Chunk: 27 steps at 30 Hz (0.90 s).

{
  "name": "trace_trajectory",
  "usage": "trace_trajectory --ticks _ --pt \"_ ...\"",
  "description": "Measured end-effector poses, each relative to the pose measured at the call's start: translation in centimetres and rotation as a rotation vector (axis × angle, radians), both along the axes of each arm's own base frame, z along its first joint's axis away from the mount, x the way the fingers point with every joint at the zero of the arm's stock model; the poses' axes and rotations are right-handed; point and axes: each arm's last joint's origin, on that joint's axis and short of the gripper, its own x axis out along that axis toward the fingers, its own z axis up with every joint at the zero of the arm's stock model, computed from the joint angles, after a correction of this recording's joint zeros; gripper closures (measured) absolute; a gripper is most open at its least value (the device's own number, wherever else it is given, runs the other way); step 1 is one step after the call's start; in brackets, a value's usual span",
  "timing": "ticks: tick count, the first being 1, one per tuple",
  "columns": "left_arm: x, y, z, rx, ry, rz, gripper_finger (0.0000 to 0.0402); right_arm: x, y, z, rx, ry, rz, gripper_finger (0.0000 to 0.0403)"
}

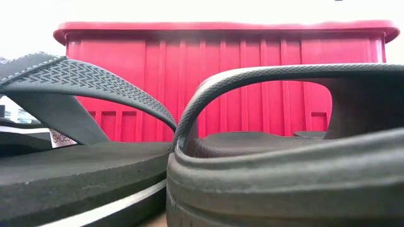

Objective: Pick and place slides into bin
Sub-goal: Put the slipper into the bin

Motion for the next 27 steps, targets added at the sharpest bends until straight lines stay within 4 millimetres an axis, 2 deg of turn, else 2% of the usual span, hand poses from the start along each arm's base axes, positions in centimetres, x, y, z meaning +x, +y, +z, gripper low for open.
trace_trajectory --ticks 4,6,11,20,27 --pt "0.3 -1.9 -0.5 -0.059 0.020 0.015 0.0401 0.0 0.3 0.1 0.044 0.007 0.057 0.0403" --pt "0.4 -2.7 -0.9 -0.106 0.054 0.025 0.0401 0.3 0.7 0.5 0.046 -0.043 0.103 0.0403" --pt "-0.2 -4.2 -1.3 -0.178 0.115 -0.017 0.0401 1.8 2.2 0.5 0.073 -0.096 0.109 0.0403" --pt "-1.5 -5.7 -1.4 -0.114 0.130 -0.059 0.0401 4.3 7.3 -3.1 0.098 0.040 0.022 0.0403" --pt "-2.0 -6.6 -1.6 -0.089 0.138 -0.073 0.0400 4.9 8.8 -6.4 0.197 0.341 0.060 0.0402"
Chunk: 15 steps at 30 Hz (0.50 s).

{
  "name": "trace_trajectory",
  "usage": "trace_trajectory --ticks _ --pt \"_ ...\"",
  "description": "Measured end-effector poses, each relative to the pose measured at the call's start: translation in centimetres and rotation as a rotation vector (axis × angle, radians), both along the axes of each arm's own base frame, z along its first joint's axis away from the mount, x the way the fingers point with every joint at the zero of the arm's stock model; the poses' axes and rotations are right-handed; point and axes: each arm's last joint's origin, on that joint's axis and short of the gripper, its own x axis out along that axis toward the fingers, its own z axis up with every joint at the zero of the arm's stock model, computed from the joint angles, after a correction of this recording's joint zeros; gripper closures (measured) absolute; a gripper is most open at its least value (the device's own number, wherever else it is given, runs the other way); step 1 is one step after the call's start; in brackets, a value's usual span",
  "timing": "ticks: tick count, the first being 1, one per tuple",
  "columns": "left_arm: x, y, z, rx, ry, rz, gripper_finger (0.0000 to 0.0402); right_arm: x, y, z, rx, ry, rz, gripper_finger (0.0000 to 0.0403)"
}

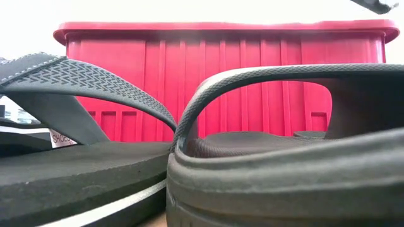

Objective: Pick and place slides into bin
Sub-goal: Put the slipper into the bin

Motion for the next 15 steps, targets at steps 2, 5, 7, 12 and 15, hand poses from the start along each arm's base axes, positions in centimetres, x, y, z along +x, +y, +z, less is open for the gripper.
trace_trajectory --ticks 2,5,7,12,15 --pt "0.0 0.0 0.0 -0.012 0.005 0.022 0.0399 0.2 0.2 -0.5 0.009 0.041 0.012 0.0398" --pt "-0.1 -0.1 0.0 -0.013 0.003 0.048 0.0399 0.3 0.3 -1.0 -0.005 0.068 0.011 0.0379" --pt "-0.2 -0.2 0.0 -0.026 0.005 0.062 0.0399 0.2 0.2 -1.2 -0.014 0.085 0.017 0.0356" --pt "-0.1 0.0 0.1 -0.070 0.016 0.125 0.0399 -0.2 -0.1 -2.1 -0.069 0.183 0.051 0.0281" --pt "-0.1 0.1 0.1 -0.070 0.013 0.160 0.0399 -0.5 -0.4 -2.8 -0.095 0.212 0.076 0.0236"
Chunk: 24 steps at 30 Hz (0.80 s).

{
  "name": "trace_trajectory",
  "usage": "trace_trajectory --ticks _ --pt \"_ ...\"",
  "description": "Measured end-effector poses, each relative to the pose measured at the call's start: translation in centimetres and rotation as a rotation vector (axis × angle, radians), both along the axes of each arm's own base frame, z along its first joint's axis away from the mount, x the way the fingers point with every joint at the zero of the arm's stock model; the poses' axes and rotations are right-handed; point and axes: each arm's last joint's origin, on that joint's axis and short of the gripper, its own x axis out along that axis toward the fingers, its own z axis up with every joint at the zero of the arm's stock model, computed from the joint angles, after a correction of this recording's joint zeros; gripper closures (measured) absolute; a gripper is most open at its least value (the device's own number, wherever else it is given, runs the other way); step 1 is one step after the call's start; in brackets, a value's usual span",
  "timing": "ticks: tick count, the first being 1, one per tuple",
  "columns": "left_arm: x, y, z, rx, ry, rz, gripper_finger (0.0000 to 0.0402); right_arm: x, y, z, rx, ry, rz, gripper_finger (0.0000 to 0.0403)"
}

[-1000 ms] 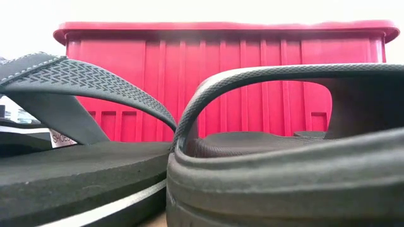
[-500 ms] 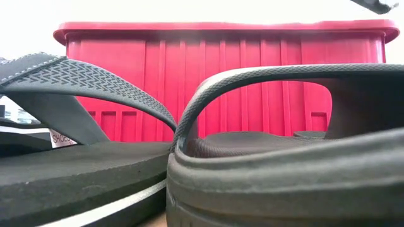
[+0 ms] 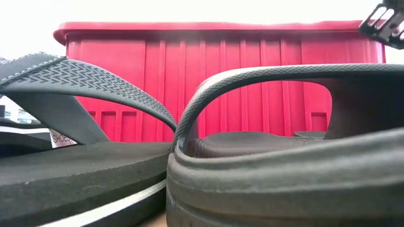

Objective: Pick and place slides into bin
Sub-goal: Put the slipper into the bin

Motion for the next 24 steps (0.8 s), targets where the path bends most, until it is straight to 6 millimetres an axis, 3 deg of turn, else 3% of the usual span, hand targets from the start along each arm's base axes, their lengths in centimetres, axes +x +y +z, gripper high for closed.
trace_trajectory --ticks 6,14,24 --pt "0.1 0.3 0.2 -0.014 -0.019 0.049 0.0399 -0.3 -0.7 -2.0 -0.047 -0.014 0.027 0.0186" --pt "0.1 0.3 0.3 -0.019 -0.023 0.050 0.0399 0.0 -2.0 -5.6 0.019 -0.019 -0.021 0.0189" --pt "0.1 0.3 0.3 -0.021 -0.026 0.049 0.0399 2.1 -0.7 -9.5 0.100 0.017 0.025 0.0190"
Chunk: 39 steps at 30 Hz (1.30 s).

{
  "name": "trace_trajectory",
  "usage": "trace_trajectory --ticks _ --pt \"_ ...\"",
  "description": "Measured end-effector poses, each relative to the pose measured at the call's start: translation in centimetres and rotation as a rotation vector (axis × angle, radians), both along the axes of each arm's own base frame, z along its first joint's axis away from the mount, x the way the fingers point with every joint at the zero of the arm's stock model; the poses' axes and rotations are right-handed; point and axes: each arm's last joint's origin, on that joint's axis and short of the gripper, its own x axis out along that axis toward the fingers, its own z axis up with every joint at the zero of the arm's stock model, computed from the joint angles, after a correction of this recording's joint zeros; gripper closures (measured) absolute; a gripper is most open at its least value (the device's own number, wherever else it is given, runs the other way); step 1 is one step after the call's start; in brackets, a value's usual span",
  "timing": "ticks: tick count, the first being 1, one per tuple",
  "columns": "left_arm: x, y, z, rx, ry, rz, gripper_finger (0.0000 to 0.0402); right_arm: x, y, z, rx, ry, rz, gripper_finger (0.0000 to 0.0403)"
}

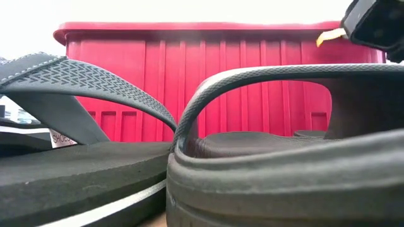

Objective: Pick and place slides into bin
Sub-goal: Put the slipper into the bin

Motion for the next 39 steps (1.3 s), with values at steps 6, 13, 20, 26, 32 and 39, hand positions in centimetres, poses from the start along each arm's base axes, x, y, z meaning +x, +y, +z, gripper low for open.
trace_trajectory --ticks 6,13,20,26,32,39 --pt "0.0 0.0 0.0 0.001 -0.002 0.000 0.0399 0.7 0.7 -1.0 0.106 0.014 0.043 0.0212" --pt "0.0 0.0 0.0 0.011 -0.002 0.000 0.0399 1.0 1.2 1.0 0.174 -0.048 0.094 0.0385" --pt "0.0 0.0 0.0 0.028 -0.004 -0.002 0.0399 0.3 1.2 3.2 0.210 -0.026 0.089 0.0396" --pt "0.0 -0.1 -0.1 0.033 -0.001 -0.035 0.0399 -0.8 2.3 8.1 0.293 -0.144 0.162 0.0398" --pt "0.0 -0.1 -0.1 0.052 -0.001 -0.037 0.0399 -1.4 3.2 15.7 0.192 -0.193 0.266 0.0399" --pt "0.1 0.1 0.1 0.103 -0.031 0.028 0.0399 -0.5 -0.4 24.4 -0.127 -0.317 0.273 0.0399"
